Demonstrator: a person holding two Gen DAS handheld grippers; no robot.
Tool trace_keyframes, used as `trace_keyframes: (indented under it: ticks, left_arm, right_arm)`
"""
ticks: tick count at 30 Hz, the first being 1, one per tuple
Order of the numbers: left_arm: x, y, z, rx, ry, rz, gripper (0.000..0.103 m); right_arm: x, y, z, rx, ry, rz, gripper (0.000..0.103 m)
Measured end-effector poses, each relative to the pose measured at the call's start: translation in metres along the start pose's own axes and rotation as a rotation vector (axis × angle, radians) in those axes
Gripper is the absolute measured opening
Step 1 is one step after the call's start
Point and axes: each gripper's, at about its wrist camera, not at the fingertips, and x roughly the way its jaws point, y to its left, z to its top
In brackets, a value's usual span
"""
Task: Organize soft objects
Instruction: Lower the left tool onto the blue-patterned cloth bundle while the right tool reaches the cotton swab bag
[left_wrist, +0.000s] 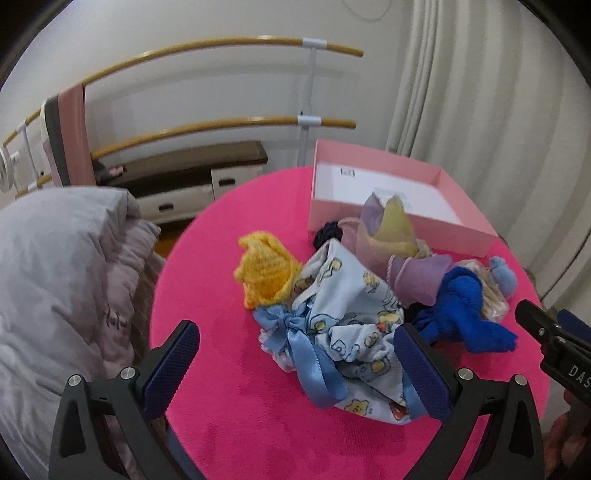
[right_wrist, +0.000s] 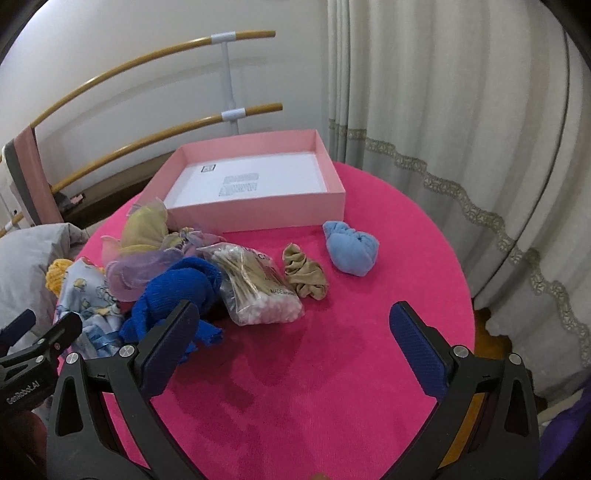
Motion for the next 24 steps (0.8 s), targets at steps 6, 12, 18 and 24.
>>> trace_keyframes:
  ticks: [6, 12, 18, 24]
  left_arm:
    - [0.029, 0.004, 0.009, -0.073, 0.026, -0.058, 0.103]
    - [0.044, 0.002, 0.013, -0.078, 0.045, -0.101, 0.101]
    - [0.055, -0.003, 0.016, -0.062, 0.053, -0.153, 0.085]
    - [0.054, 0.001, 0.017, -0.064, 0.063, -0.180, 0.082]
  right_arm:
    - [0.024, -0.002, 0.002, -0.012, 0.054, 0.000, 0.097]
    - [0.043, -0.004, 0.003, -0.021, 0.087, 0.012, 0.089]
    - [0.056, 0.006, 0.002, -0.067, 0.117, 0.042, 0.070]
    - [0.067, 0.019, 0.000, -0.102, 0.144, 0.083, 0.061]
